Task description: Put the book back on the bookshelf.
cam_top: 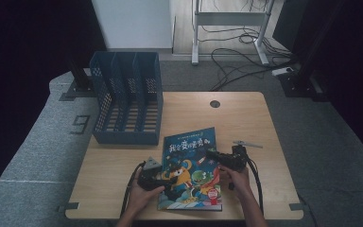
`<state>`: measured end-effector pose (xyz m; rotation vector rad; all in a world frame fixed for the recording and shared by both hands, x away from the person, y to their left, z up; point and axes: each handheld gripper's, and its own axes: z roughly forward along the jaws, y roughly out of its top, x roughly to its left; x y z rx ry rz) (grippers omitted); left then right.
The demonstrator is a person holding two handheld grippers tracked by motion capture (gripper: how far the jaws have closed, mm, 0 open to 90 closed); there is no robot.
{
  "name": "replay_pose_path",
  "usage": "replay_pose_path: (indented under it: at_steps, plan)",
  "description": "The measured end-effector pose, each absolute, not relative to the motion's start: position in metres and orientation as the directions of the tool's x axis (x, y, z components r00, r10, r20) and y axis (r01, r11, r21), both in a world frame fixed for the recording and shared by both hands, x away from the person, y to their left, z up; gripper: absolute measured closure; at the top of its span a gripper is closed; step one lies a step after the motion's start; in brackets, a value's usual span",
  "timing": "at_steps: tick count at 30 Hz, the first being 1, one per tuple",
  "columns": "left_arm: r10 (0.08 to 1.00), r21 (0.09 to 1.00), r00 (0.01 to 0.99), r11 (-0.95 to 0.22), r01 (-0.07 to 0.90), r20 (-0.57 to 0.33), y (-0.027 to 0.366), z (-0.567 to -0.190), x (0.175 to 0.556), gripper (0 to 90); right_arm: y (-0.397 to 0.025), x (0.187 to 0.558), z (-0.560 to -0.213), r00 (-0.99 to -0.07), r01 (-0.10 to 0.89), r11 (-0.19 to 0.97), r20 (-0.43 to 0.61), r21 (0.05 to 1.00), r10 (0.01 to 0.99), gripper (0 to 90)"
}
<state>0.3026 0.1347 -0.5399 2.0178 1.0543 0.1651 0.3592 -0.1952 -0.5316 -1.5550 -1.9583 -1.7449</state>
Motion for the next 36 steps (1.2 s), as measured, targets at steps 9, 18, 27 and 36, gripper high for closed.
replay_pose_path:
  at_steps: [9, 18, 27, 36]
  plan:
    - [0.715, 0.723, 0.663, -0.337, 0.604, -0.221, 0.127, -0.539, 0.297, 14.8, -0.203, 0.359, -0.530, -0.466, 0.700, -0.187, 0.640, 0.689, 0.612, 71.7]
    - [0.701, 0.712, 0.695, -0.407, 0.572, -0.159, 0.115, -0.537, 0.288, 14.1, -0.218, 0.360, -0.529, -0.438, 0.692, -0.216, 0.639, 0.689, 0.632, 71.9]
    - [0.663, 0.697, 0.734, -0.456, 0.553, -0.148, 0.103, -0.537, 0.279, 12.2, -0.233, 0.361, -0.529, -0.411, 0.684, -0.247, 0.642, 0.686, 0.647, 72.2]
    - [0.633, 0.691, 0.763, -0.493, 0.528, -0.131, 0.093, -0.538, 0.271, 11.5, -0.248, 0.361, -0.528, -0.391, 0.672, -0.274, 0.644, 0.688, 0.658, 72.9]
